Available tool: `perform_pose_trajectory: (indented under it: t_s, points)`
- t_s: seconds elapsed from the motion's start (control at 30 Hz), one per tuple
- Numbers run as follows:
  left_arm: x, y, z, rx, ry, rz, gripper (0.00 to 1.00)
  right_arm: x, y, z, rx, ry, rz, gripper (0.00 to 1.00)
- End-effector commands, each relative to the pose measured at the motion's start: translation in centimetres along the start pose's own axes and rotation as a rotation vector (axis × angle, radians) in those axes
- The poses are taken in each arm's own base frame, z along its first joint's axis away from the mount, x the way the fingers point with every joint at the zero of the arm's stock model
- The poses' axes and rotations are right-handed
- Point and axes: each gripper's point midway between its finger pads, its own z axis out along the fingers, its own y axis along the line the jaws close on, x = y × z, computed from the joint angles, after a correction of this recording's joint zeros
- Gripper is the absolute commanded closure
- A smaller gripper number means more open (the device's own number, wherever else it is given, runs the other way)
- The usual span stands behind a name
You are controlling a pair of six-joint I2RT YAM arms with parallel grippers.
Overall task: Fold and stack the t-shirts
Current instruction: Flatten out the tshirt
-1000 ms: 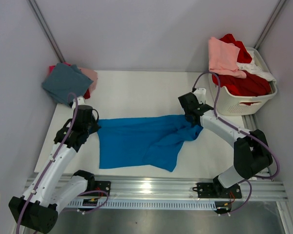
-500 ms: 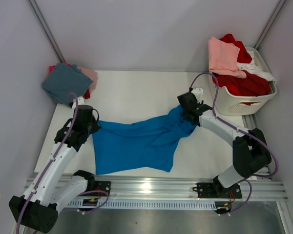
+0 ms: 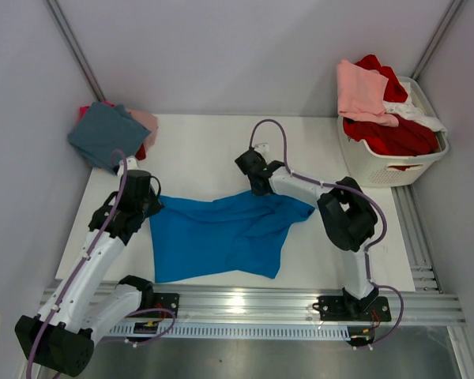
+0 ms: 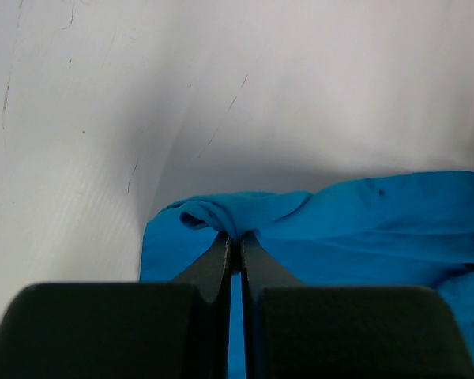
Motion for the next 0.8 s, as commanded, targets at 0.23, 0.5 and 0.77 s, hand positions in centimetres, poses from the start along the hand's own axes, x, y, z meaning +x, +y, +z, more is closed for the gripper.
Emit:
perform_pose_trajectory:
  t_s: [0.23,0.5,0.77]
  points:
    - [-0.9,-0.4,-0.2,0.018,-0.036,-0.041,0.97,0.4,-1.0,1.0,0.134,0.020,-0.073,0.56]
    - [-0.8,-0.4,-0.1,0.023,-0.031,-0.037,0.97,1.6,-1.1,1.0,0.152,0.045,-0.070,0.58]
    - [-0.8,-0.4,-0.2,0.026,-0.031,-0.029,0.97,1.7,-1.0,-0.6,0.175,0.019,-0.085,0.61]
